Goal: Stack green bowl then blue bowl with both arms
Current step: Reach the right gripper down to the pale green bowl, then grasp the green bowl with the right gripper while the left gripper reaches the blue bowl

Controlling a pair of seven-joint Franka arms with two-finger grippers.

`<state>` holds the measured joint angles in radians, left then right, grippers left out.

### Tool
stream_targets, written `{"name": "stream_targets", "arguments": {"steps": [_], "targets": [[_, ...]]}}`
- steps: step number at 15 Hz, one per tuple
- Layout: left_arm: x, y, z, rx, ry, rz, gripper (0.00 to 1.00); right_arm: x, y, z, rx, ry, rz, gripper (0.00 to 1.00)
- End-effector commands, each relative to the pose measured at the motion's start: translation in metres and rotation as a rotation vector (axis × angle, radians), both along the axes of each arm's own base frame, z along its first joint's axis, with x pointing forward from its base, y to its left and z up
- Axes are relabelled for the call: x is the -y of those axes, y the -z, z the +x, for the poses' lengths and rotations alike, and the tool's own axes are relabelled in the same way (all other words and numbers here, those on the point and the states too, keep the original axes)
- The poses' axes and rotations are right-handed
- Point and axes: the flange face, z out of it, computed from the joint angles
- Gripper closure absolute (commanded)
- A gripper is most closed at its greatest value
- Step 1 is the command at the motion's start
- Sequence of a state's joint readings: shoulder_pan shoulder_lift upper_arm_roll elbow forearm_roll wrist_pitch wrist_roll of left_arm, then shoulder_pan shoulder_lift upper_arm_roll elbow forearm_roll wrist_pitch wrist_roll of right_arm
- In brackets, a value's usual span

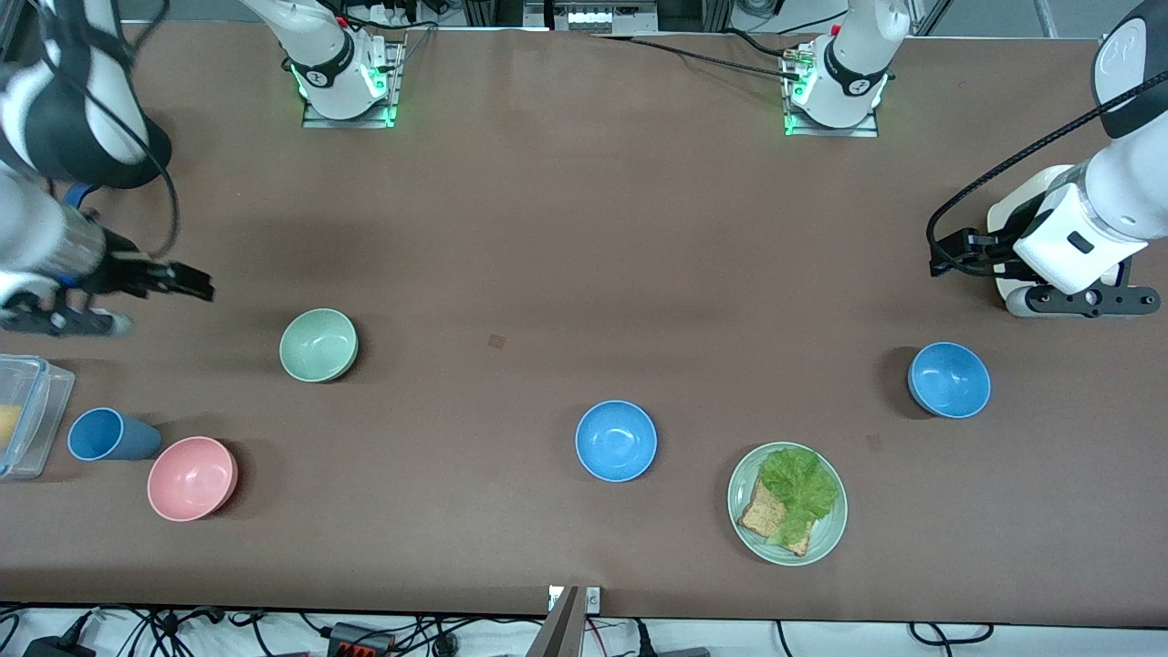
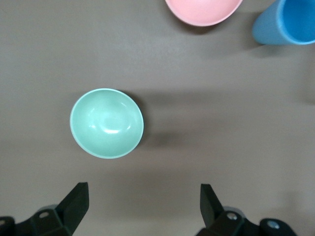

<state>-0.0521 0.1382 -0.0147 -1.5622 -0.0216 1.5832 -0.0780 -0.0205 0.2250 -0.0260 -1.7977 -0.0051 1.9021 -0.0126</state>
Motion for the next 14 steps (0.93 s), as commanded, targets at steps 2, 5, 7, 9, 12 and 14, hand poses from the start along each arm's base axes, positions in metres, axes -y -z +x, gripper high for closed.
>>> {"name": "stream_targets", "arguments": {"steps": [2, 5, 7, 9, 12, 14], "targets": [[-0.002, -0.001, -0.003, -0.014, -0.021, -0.024, 0.0, -0.01, 0.092, 0.023, -0.042, -0.02, -0.017, 0.0], [-0.008, 0.006, -0.008, -0.063, -0.044, -0.018, 0.0, -0.028, 0.144, 0.027, -0.07, -0.046, -0.015, 0.0], [-0.025, 0.02, -0.006, -0.094, -0.067, -0.006, 0.0, -0.025, 0.169, 0.025, -0.096, -0.042, -0.015, 0.0], [-0.05, 0.044, 0.006, -0.115, -0.096, -0.004, 0.0, -0.024, 0.19, 0.021, -0.133, -0.04, -0.014, 0.07], [-0.094, 0.093, 0.03, -0.107, -0.164, -0.006, 0.0, -0.028, 0.193, 0.02, -0.147, -0.05, -0.015, 0.68], [-0.115, 0.133, 0.043, -0.116, -0.197, -0.007, 0.0, -0.026, 0.195, 0.019, -0.151, -0.047, -0.015, 0.95]]}}
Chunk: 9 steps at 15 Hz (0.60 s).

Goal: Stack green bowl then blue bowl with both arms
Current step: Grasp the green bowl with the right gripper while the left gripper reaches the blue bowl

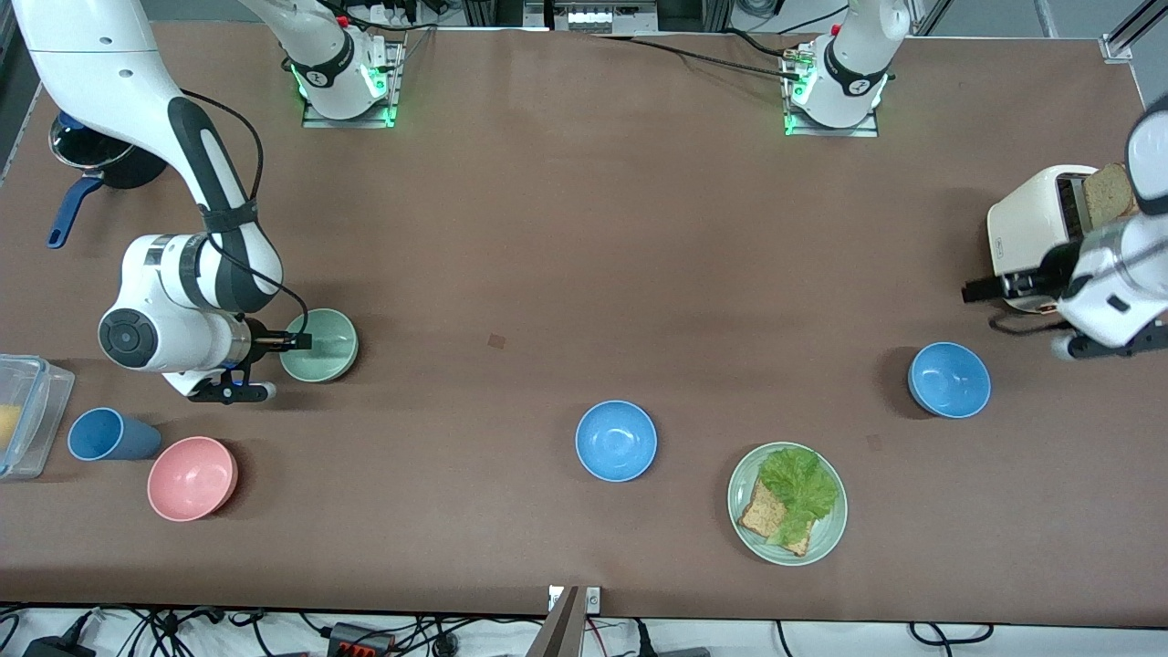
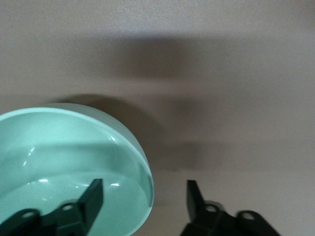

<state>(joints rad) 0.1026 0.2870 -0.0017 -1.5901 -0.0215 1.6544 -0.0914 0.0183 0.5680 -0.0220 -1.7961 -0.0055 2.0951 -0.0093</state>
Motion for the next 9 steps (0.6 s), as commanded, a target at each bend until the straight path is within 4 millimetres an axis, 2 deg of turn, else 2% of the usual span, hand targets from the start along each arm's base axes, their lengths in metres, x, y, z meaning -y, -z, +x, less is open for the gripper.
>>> {"name": "stream_targets", "arguments": {"steps": [1, 3, 5, 6, 8, 9], "targets": [[-0.02, 0.055, 0.022, 0.003, -0.026, -0.008, 0.0, 0.0, -0.002, 0.001, -0.005, -0.006, -0.012, 1.0], [-0.046, 0.085, 0.033, 0.047, -0.061, 0.0, 0.0, -0.003, -0.003, 0.002, -0.005, -0.007, -0.012, 1.0], [-0.053, 0.117, 0.04, 0.046, -0.059, -0.002, 0.0, -0.016, -0.01, 0.005, 0.008, -0.02, -0.002, 1.0], [-0.055, 0.13, 0.041, 0.041, -0.033, -0.008, 0.0, -0.039, -0.014, 0.006, 0.016, -0.052, 0.009, 1.0], [-0.076, 0.154, 0.043, 0.06, 0.005, -0.018, 0.0, -0.09, -0.031, 0.013, 0.054, -0.125, 0.021, 1.0], [-0.082, 0.17, 0.041, 0.046, 0.051, -0.035, 0.0, -0.125, -0.039, 0.014, 0.074, -0.163, 0.024, 1.0]]}}
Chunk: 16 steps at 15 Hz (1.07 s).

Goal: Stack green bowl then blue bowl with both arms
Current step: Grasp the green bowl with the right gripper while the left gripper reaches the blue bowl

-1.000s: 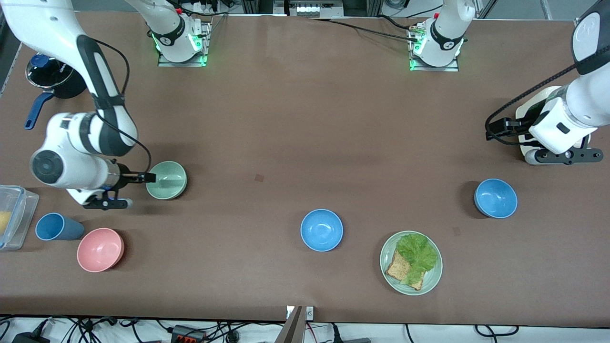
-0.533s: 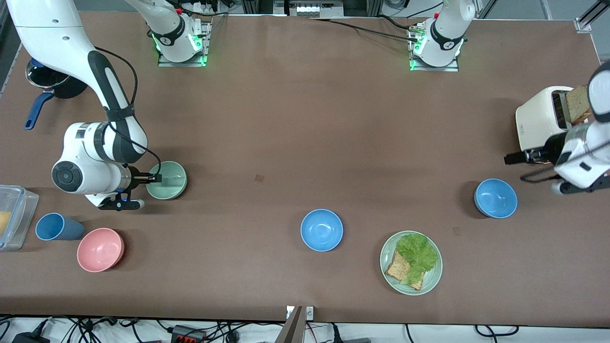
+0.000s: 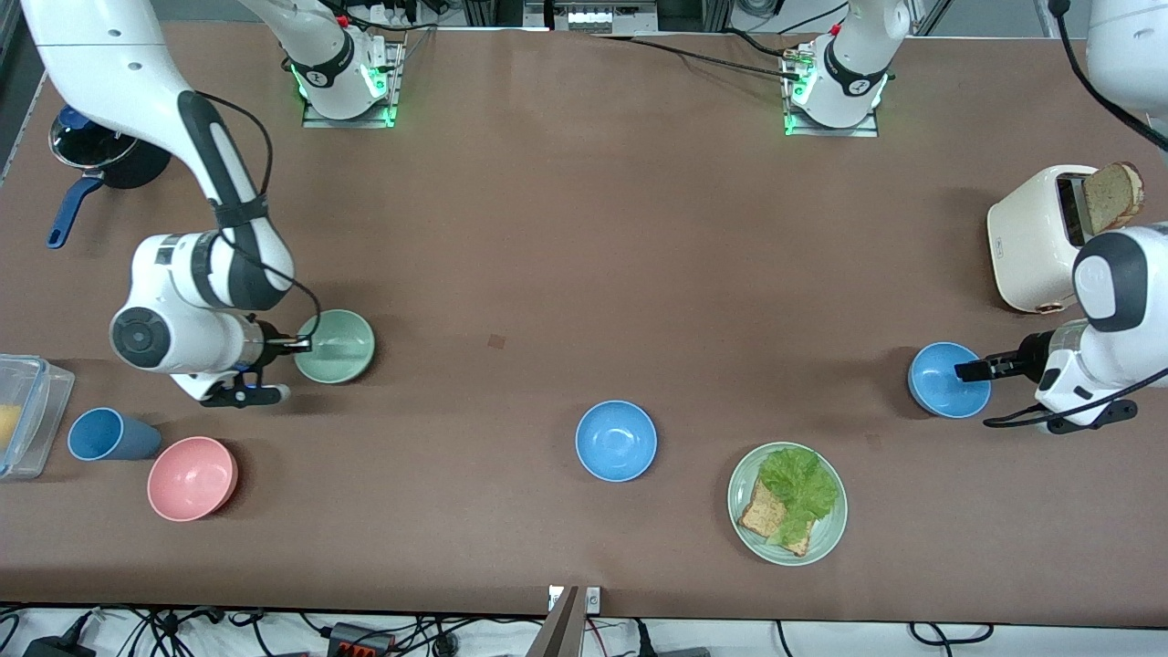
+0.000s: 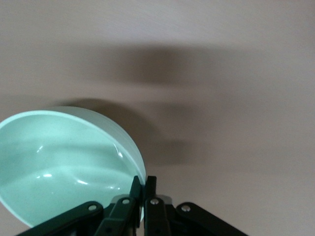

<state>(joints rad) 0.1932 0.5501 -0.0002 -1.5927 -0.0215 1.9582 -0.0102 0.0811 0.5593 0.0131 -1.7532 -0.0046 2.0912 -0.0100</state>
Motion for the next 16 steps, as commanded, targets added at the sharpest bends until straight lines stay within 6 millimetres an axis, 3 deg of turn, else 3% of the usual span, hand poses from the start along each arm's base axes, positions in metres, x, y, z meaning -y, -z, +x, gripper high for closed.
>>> {"name": "stream_targets", "arguments": {"steps": [1, 2, 6, 9, 12, 14, 16], "targets": [[-0.025, 0.028, -0.001, -0.006, 0.105, -0.04, 0.0, -0.106, -0.026, 0.0, 0.051, -0.104, 0.002, 1.0], [-0.031, 0.03, -0.002, -0.001, 0.134, -0.047, 0.0, -0.142, -0.032, -0.007, 0.06, -0.091, 0.008, 1.0], [-0.045, 0.058, -0.004, 0.0, 0.17, -0.058, 0.0, -0.272, -0.023, -0.052, 0.055, -0.002, 0.019, 1.0], [-0.052, 0.073, -0.006, 0.009, 0.169, -0.056, 0.0, -0.343, -0.015, -0.082, 0.025, 0.07, 0.055, 1.0], [-0.054, 0.086, -0.01, -0.005, 0.215, -0.074, 0.18, -0.382, 0.0, -0.102, -0.006, 0.099, 0.075, 1.0], [-0.056, 0.088, -0.011, -0.01, 0.214, -0.077, 0.34, -0.39, 0.011, -0.109, -0.014, 0.102, 0.066, 1.0], [-0.055, 0.087, -0.011, -0.012, 0.215, -0.08, 0.57, -0.405, 0.014, -0.116, 0.013, 0.119, 0.079, 1.0]]}}
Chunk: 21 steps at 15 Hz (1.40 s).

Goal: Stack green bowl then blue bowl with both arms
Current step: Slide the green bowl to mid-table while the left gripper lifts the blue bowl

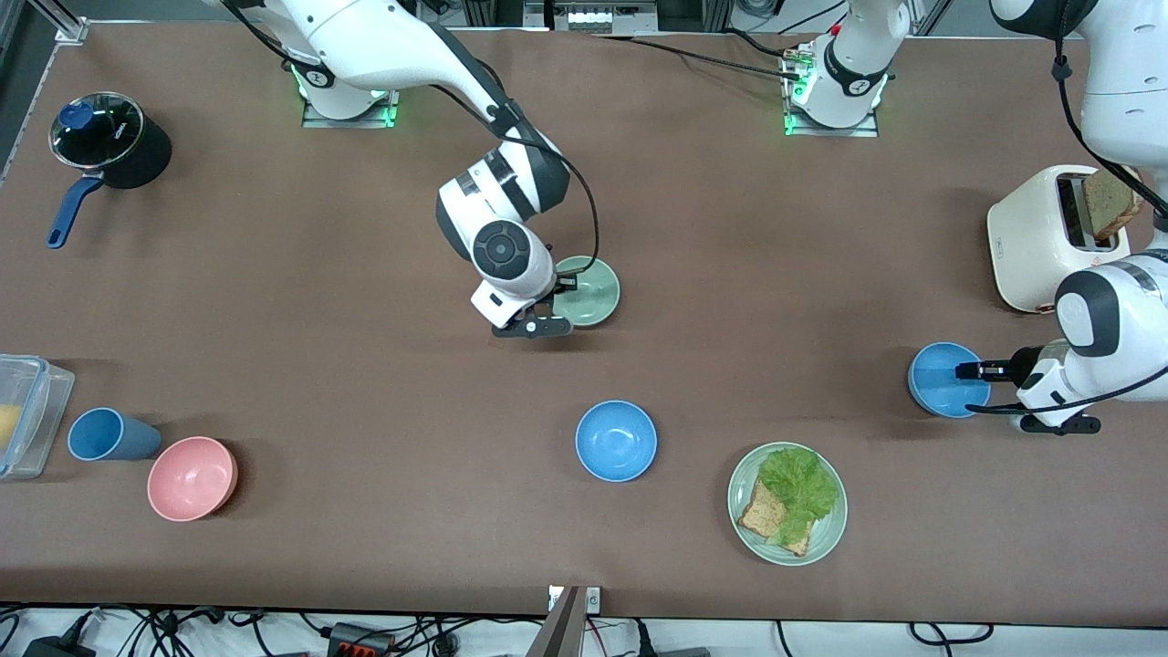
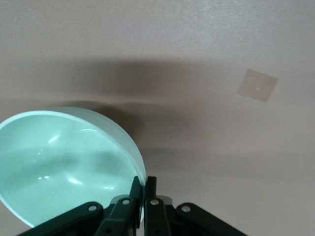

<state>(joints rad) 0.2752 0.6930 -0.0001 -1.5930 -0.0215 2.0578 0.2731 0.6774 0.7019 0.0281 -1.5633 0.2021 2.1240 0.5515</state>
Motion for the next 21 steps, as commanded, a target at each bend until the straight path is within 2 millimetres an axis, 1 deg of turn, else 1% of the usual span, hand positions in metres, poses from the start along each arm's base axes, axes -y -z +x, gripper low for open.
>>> {"name": "stream_targets", "arguments": {"steps": [1, 2, 3, 4, 5, 6, 7, 8, 9, 10, 11, 12, 13, 14, 15, 16, 17, 18, 19, 20, 21], "targets": [[0.0, -0.003, 0.001, 0.011, 0.025, -0.019, 0.66, -0.015, 0.003, -0.002, 0.015, 0.05, 0.012, 1.0], [0.0, -0.003, 0.001, 0.009, 0.025, -0.02, 0.72, -0.016, 0.004, -0.002, 0.014, 0.056, 0.008, 1.0], [0.009, -0.005, 0.004, 0.013, 0.052, -0.02, 0.82, -0.02, 0.004, -0.005, 0.015, 0.052, 0.009, 0.89], [0.013, -0.006, 0.005, 0.013, 0.093, -0.03, 0.89, -0.02, -0.002, -0.003, 0.021, 0.083, 0.008, 0.16], [0.012, -0.009, 0.005, 0.018, 0.132, -0.038, 0.94, -0.023, -0.015, 0.003, 0.034, 0.102, 0.017, 0.0], [0.012, -0.008, 0.004, 0.017, 0.15, -0.043, 0.97, -0.025, -0.038, 0.016, 0.065, 0.119, 0.045, 0.0], [0.01, -0.009, 0.004, 0.018, 0.155, -0.046, 0.99, -0.022, -0.054, 0.025, 0.083, 0.123, 0.049, 0.0], [0.011, -0.015, 0.003, 0.013, 0.153, -0.051, 0.99, -0.009, -0.073, 0.038, 0.098, 0.134, 0.043, 0.0], [0.014, -0.025, 0.002, 0.004, 0.16, -0.055, 0.99, 0.01, -0.097, 0.054, 0.135, 0.141, 0.028, 0.0], [0.015, -0.038, 0.002, 0.001, 0.164, -0.057, 0.99, 0.026, -0.118, 0.066, 0.166, 0.138, 0.0, 0.0], [0.025, -0.051, 0.001, -0.014, 0.177, -0.066, 0.99, 0.045, -0.139, 0.078, 0.195, 0.134, -0.026, 0.0], [0.04, -0.065, 0.001, -0.027, 0.194, -0.078, 0.99, 0.064, -0.157, 0.089, 0.208, 0.138, -0.041, 0.0], [0.047, -0.08, -0.001, -0.042, 0.197, -0.083, 0.99, 0.084, -0.174, 0.099, 0.212, 0.133, -0.049, 0.0], [0.058, -0.095, -0.003, -0.052, 0.212, -0.087, 0.99, 0.106, -0.19, 0.11, 0.216, 0.124, -0.053, 0.0], [0.066, -0.115, -0.004, -0.044, 0.225, -0.089, 0.99, 0.13, -0.206, 0.118, 0.216, 0.113, -0.055, 0.0], [0.077, -0.134, -0.006, -0.04, 0.241, -0.096, 0.99, 0.156, -0.219, 0.127, 0.206, 0.102, -0.055, 0.0], [0.09, -0.15, -0.01, -0.047, 0.254, -0.112, 0.99, 0.177, -0.229, 0.132, 0.199, 0.087, -0.052, 0.0], [0.095, -0.167, -0.014, -0.048, 0.246, -0.118, 0.99, 0.196, -0.241, 0.137, 0.196, 0.088, -0.054, 0.0], [0.105, -0.187, -0.018, -0.031, 0.232, -0.138, 0.99, 0.215, -0.248, 0.142, 0.194, 0.115, -0.057, 0.0], [0.122, -0.201, -0.021, -0.036, 0.221, -0.14, 0.99, 0.239, -0.261, 0.146, 0.207, 0.149, -0.047, 0.0], [0.139, -0.212, -0.024, -0.047, 0.191, -0.137, 0.99, 0.261, -0.269, 0.151, 0.215, 0.175, -0.041, 0.0]]}}
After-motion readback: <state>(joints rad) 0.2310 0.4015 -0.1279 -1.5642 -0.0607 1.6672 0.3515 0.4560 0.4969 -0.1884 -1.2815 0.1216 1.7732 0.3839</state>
